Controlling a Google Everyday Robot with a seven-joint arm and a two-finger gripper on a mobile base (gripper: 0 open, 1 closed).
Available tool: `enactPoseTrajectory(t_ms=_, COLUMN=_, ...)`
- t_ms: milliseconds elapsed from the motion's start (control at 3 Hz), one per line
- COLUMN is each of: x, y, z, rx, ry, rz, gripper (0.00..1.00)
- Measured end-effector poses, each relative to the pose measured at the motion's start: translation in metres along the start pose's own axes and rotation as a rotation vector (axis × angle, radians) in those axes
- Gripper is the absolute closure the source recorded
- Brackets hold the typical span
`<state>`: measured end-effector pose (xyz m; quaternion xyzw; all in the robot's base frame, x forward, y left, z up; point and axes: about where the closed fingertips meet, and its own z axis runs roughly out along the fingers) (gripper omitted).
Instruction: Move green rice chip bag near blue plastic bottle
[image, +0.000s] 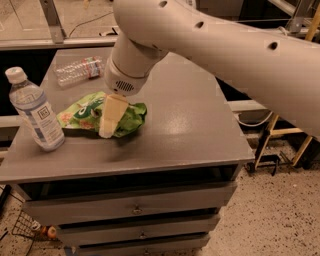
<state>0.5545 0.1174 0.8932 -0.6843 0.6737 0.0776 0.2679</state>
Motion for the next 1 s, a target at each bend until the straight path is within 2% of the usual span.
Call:
enactPoseTrajectory(t_ms=333, x=0.043, y=-0.021, z=-0.014, rx=0.022, ry=0.103, rz=-0.011, gripper=0.0)
enactPoseTrajectory(t_ms=667, x=0.104, y=-0.049, z=-0.044, rx=0.05, ry=0.204, rz=0.017, gripper=0.0)
enactPoseTrajectory(t_ms=1000, x=0.163, y=-0.07, z=-0.076, rx=0.075, ry=0.253, rz=0.086, gripper=0.0)
